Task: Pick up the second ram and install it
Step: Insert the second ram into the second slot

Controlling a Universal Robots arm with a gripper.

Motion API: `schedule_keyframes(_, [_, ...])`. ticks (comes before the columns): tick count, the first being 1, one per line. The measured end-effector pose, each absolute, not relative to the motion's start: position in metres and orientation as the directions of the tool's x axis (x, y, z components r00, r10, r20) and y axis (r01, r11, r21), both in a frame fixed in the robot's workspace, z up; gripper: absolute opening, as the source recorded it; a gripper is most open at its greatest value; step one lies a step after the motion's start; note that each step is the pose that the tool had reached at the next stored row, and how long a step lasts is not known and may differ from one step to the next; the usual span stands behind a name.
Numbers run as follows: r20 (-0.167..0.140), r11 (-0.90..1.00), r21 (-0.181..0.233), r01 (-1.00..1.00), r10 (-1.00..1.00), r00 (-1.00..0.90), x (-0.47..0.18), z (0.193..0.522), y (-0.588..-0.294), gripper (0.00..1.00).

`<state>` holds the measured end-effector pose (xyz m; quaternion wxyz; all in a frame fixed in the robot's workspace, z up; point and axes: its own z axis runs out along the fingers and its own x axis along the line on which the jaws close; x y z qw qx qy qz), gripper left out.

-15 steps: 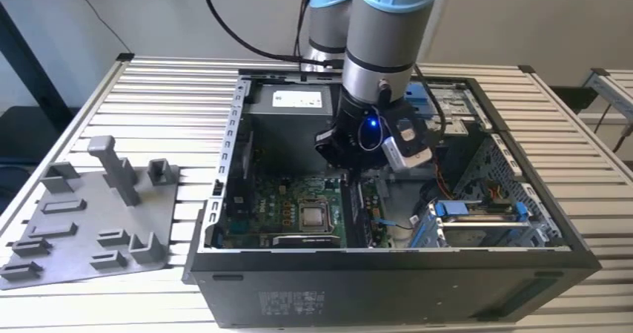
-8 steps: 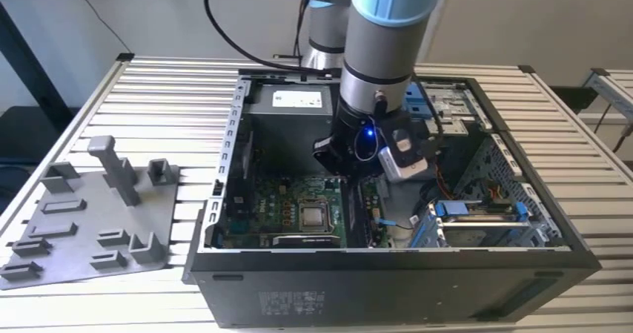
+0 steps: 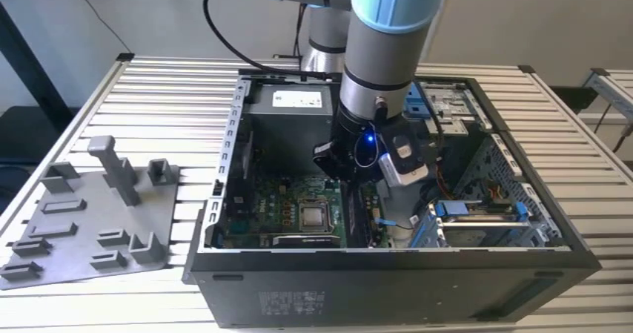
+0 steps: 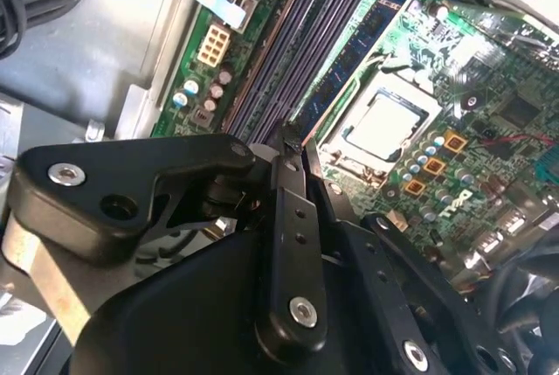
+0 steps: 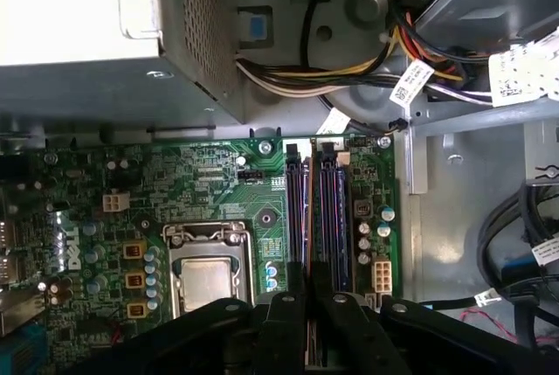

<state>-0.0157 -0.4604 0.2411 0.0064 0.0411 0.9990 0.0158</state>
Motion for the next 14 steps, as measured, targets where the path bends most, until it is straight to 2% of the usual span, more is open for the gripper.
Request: schedule_keyframes(14, [-0.011,0.996,0.032,0.083,0.084,-0.996,-0.0156,0.2364,-0.4616,0.14])
